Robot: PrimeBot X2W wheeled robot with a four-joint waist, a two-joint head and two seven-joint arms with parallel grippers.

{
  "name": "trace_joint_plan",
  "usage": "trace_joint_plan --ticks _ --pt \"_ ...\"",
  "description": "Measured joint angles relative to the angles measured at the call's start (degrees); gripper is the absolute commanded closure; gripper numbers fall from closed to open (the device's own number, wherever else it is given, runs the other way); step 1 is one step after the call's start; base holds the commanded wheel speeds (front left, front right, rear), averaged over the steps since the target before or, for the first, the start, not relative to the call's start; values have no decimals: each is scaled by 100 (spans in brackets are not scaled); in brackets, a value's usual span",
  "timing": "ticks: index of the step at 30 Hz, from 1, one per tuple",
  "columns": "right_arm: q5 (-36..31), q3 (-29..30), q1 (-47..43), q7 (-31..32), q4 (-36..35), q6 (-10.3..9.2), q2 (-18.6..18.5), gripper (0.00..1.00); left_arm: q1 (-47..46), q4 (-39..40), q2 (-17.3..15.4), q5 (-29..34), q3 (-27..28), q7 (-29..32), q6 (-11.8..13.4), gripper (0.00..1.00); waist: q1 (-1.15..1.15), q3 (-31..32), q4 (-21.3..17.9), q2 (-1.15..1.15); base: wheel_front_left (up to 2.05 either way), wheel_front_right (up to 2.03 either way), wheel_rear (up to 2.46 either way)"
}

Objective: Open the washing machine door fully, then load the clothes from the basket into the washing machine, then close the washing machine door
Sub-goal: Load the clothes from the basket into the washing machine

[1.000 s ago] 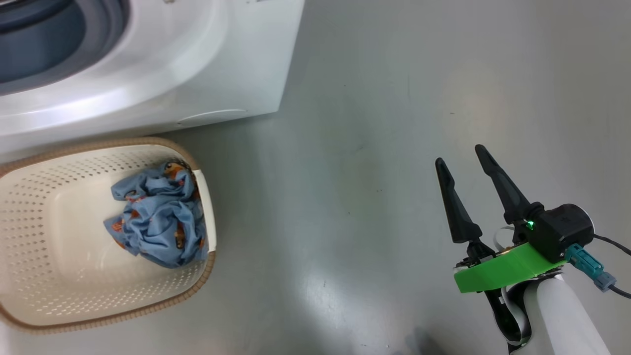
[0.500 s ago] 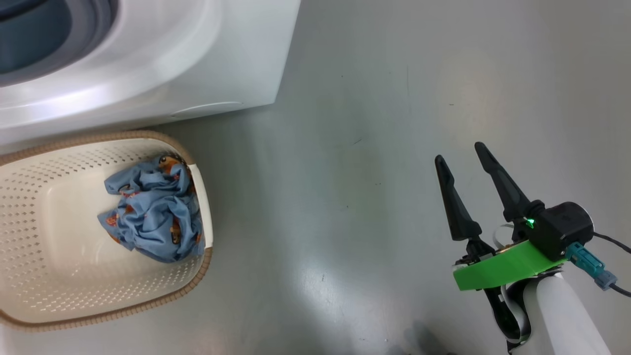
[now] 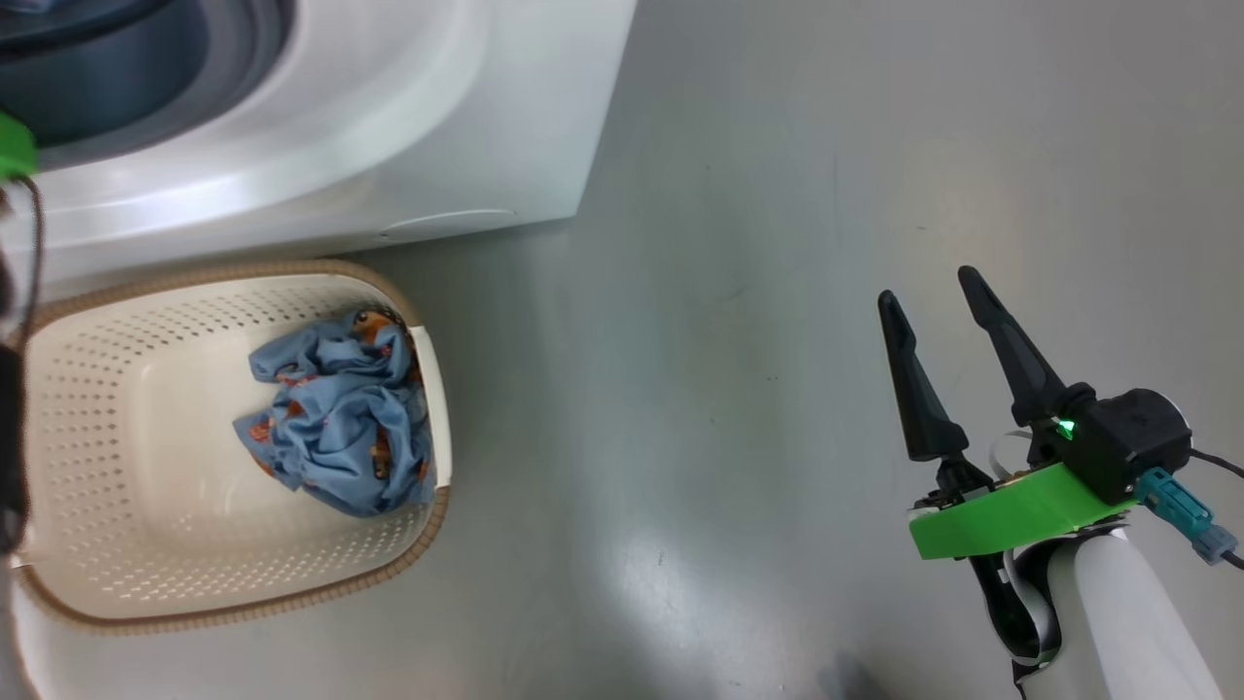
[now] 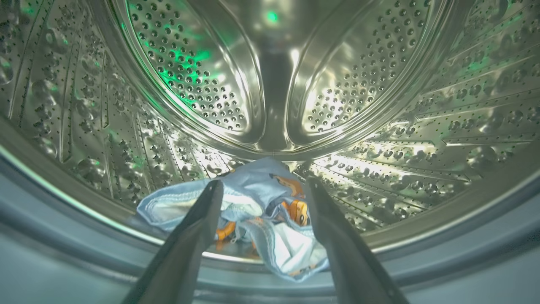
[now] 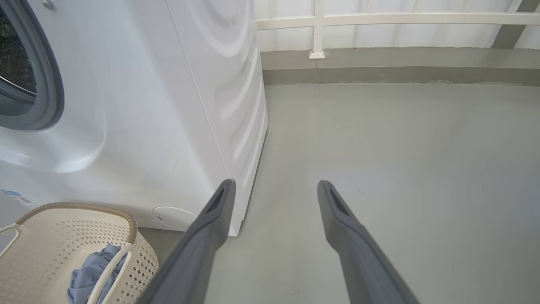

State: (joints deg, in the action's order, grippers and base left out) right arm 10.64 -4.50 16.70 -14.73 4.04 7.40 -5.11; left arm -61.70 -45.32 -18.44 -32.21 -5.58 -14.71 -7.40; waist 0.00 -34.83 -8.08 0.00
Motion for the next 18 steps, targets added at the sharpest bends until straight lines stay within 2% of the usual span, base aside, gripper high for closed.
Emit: trace_joint_plan --ticks 9,18 --pt "-7 131 -52 0 56 0 -87 0 1211 650 323 131 318 1 0 0 0 290 192 0 0 0 0" --pt "-7 189 -335 0 141 0 -256 0 2259 1134 539 324 386 1 0 0 0 681 385 0 0 0 0"
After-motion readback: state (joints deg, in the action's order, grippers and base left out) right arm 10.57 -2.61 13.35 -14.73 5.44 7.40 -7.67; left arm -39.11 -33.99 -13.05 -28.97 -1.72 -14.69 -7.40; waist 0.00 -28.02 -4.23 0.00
